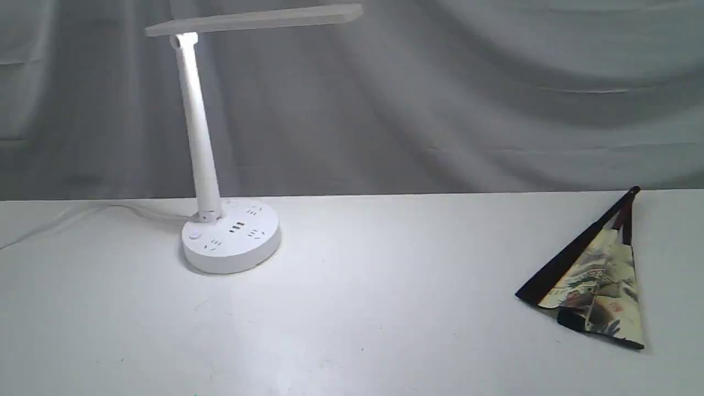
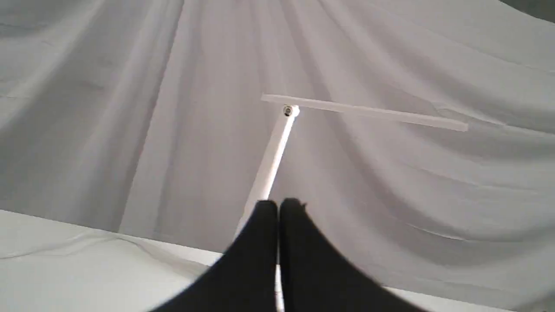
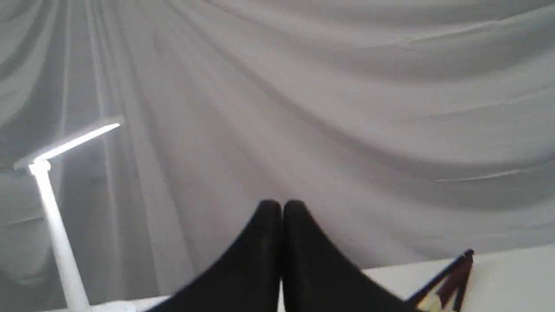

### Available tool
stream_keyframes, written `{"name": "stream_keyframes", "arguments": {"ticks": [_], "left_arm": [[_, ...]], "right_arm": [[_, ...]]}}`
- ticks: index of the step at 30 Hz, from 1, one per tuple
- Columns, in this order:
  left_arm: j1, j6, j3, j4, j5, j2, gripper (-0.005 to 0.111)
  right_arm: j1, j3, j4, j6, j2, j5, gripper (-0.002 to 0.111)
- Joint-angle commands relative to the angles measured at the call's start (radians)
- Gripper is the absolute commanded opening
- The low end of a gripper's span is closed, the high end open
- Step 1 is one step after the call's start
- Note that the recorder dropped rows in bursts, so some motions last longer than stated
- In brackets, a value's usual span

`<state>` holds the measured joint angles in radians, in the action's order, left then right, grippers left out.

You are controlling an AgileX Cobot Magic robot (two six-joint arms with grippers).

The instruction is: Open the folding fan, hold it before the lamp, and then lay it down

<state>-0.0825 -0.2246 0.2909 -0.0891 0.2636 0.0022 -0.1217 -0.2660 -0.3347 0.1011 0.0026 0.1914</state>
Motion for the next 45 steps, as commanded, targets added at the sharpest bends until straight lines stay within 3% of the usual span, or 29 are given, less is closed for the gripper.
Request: {"name": "stream_keyframes", "arguments": {"ticks": [1,7,13,21,26,35,39,45], "left_arm": [[0.003,0.0,0.087,0.002,0.131,-0.002,0.0],[0.003,0.0,0.229,0.075,0.311,0.05,0.0],[0.003,0.071,0.347,0.115,0.37,0.209,0.0],[0.003,0.077,0.439,0.115,0.306,0.465,0.007],[0.003,0.068,0.447,0.22,0.187,0.631,0.017],[0.003,0.068,0.447,0.227,0.109,0.923,0.025],[0.003,0.068,0.447,0.227,0.063,1.025,0.025],[0.003,0.068,0.448,0.224,0.002,1.131,0.025]], "right_arm": [[-0.007,-0.101,-0.013,-0.006,-0.003,0.087,0.0],[-0.007,-0.28,0.015,0.007,0.131,0.263,0.0],[-0.007,-0.443,0.109,0.007,0.333,0.402,0.0],[-0.007,-0.553,0.127,0.003,0.56,0.416,0.0],[-0.007,-0.563,0.154,0.003,0.702,0.38,0.0],[-0.007,-0.563,0.257,0.0,0.974,0.345,0.0],[-0.007,-0.563,0.257,-0.001,1.063,0.292,0.009],[-0.007,-0.563,0.257,-0.006,1.217,0.205,0.032]]}}
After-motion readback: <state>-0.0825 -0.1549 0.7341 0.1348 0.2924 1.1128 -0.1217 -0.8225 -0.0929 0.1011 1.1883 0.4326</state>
